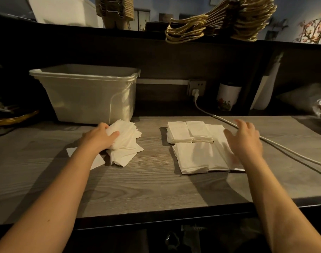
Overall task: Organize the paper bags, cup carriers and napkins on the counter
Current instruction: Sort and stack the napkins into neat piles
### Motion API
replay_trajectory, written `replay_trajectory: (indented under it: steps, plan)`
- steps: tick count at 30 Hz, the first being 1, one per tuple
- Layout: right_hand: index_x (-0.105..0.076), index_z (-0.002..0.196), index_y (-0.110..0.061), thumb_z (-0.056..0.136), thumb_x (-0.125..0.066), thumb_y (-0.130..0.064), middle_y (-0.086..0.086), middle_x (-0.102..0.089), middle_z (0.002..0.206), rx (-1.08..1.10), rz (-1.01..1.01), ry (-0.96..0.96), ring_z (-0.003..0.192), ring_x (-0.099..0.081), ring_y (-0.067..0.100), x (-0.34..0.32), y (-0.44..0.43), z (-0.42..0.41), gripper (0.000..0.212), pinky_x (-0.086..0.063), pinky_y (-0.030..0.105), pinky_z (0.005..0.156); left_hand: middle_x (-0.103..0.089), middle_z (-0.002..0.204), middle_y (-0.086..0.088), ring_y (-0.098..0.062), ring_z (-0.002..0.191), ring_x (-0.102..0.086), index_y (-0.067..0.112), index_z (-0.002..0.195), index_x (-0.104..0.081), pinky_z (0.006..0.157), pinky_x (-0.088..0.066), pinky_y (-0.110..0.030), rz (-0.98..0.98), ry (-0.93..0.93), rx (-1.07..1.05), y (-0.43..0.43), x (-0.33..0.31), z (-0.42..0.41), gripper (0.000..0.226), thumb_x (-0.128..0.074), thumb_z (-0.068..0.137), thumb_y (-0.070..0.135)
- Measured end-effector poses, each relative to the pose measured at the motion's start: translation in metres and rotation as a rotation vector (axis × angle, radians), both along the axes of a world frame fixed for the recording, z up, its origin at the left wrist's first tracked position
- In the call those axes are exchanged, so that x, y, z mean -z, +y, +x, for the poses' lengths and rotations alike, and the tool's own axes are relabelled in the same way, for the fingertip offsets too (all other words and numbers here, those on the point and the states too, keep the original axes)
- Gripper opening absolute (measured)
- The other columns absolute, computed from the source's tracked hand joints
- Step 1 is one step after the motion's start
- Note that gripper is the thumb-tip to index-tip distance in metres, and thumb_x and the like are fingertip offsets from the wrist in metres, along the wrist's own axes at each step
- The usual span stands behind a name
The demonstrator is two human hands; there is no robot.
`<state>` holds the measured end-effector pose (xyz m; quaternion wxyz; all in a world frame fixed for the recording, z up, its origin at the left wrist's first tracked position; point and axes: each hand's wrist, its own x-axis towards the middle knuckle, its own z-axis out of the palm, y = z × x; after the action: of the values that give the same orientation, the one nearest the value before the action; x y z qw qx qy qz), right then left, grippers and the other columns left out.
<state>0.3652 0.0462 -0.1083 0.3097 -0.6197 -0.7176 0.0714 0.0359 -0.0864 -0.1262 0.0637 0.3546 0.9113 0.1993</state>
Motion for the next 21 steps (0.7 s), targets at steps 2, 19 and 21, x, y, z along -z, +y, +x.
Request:
replay_trajectory:
  steps: [2,19,21]
  plan:
    - [-0.038,0.141,-0.016,0.095,-0.051,-0.033,0.009,-0.039,0.143,-0.133,0.072,0.04,0.13,-0.037,0.028,-0.008,-0.01,-0.018,0.05,-0.036,0.041,0.102,-0.043,0.136,-0.011,-0.034,0.121,-0.042,0.024,0.137,-0.036,0.093,-0.038,-0.039,0.026,0.027,0.0,0.0,-0.002,0.002,0.056,-0.046,0.09,0.053]
    - [-0.059,0.113,-0.022,0.097,-0.049,-0.022,-0.01,-0.063,0.085,-0.876,-0.479,0.478,0.075,-0.058,0.003,0.017,-0.084,-0.155,0.02,-0.049,0.024,0.074,-0.048,0.134,-0.009,-0.03,0.116,-0.047,0.023,0.135,-0.04,0.083,-0.038,-0.034,0.243,-0.094,-0.031,-0.003,-0.008,-0.006,0.038,-0.038,0.097,0.025]
    - [-0.06,0.107,-0.023,0.096,-0.048,-0.02,-0.01,-0.062,0.08,-0.871,-0.477,0.467,0.072,-0.059,0.003,0.024,-0.081,-0.153,0.016,-0.049,0.022,0.072,-0.049,0.131,-0.008,-0.029,0.111,-0.049,0.027,0.133,-0.042,0.08,-0.04,-0.034,0.259,-0.09,0.032,-0.004,-0.008,-0.008,0.039,-0.043,0.095,0.018]
